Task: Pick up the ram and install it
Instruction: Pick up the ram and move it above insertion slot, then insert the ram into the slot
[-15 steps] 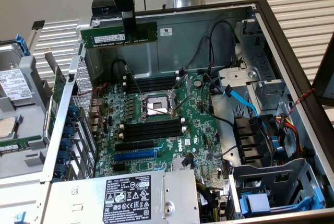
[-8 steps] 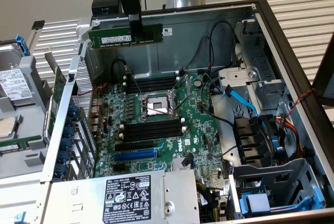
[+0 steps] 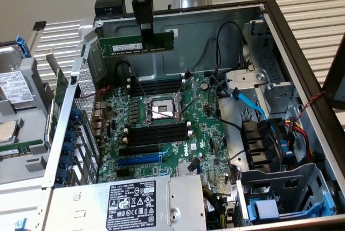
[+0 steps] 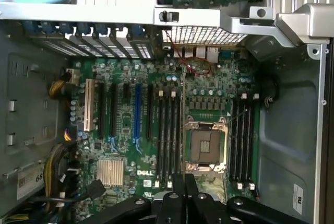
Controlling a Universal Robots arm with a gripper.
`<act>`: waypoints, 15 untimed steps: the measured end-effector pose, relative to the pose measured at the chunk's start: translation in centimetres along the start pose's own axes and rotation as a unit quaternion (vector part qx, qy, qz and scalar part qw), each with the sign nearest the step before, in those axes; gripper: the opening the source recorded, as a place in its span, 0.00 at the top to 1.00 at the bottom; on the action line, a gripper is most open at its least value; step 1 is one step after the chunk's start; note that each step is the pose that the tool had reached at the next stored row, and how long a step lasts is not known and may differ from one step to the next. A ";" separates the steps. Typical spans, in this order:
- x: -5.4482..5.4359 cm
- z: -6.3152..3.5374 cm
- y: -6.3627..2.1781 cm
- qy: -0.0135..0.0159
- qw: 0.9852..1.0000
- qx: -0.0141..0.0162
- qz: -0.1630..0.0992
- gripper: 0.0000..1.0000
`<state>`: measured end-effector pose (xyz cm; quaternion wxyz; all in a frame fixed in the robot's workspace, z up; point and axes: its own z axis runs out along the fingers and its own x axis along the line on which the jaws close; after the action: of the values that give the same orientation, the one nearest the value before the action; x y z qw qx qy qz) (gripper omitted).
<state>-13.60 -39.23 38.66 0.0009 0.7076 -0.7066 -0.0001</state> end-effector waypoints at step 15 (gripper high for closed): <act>-0.9 2.09 -1.48 0.002 1.000 -0.002 0.000 0.88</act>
<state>-12.12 -38.37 36.57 0.0041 0.7078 -0.7064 -0.0002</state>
